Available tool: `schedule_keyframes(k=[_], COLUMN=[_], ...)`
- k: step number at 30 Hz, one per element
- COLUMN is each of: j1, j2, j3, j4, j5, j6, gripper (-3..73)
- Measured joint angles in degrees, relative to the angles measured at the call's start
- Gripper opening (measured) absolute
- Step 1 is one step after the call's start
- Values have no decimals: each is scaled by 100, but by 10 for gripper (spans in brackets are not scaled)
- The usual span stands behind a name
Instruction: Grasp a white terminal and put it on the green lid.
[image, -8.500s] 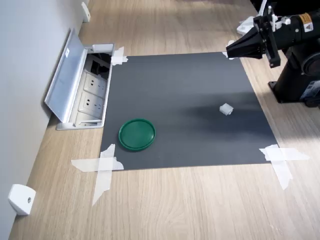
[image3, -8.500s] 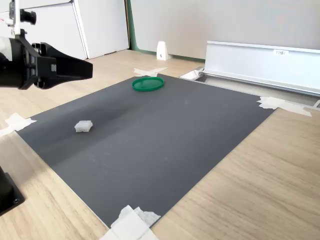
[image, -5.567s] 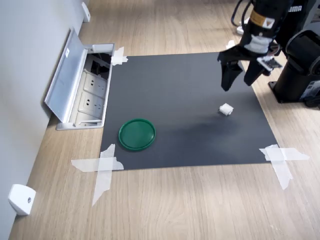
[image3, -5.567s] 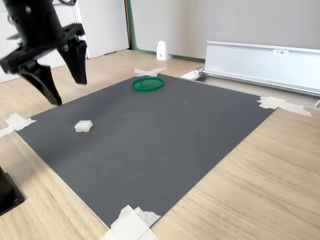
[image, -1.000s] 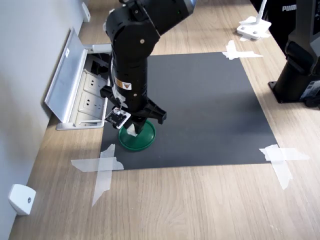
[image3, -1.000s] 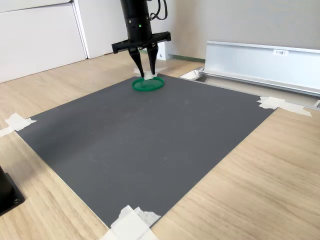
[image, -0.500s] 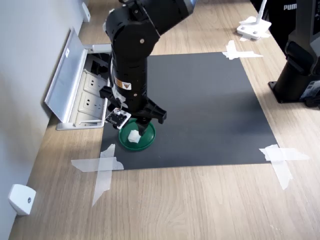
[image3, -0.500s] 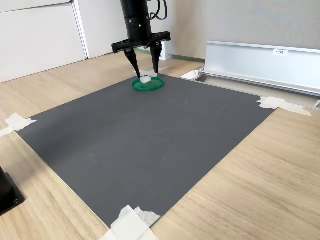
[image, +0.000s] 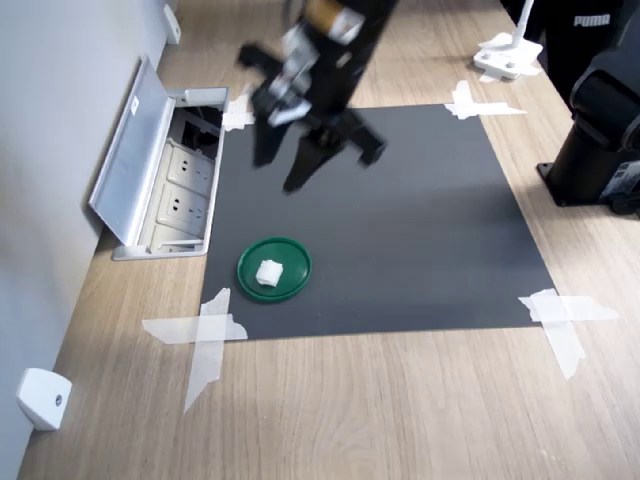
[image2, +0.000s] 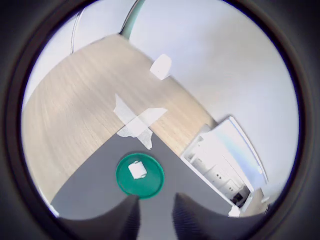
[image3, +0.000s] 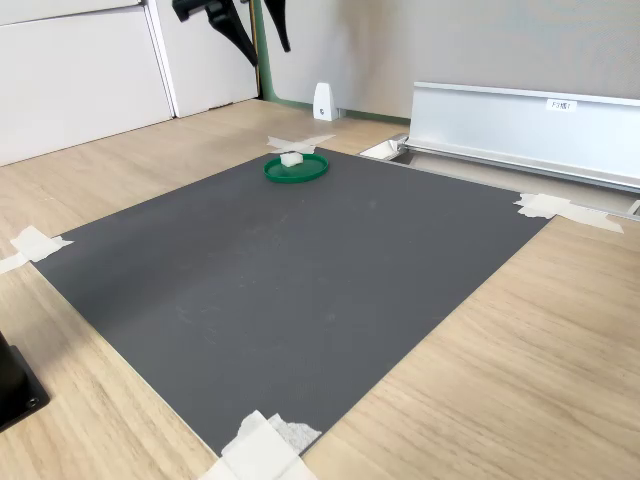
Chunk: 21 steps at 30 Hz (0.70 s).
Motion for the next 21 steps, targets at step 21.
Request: schedule_keyframes(k=[21], j1=[-1505], j2=[-5756], j3=[3114], j4=[391], j5=[-1067], j6=[1864], gripper=[-5])
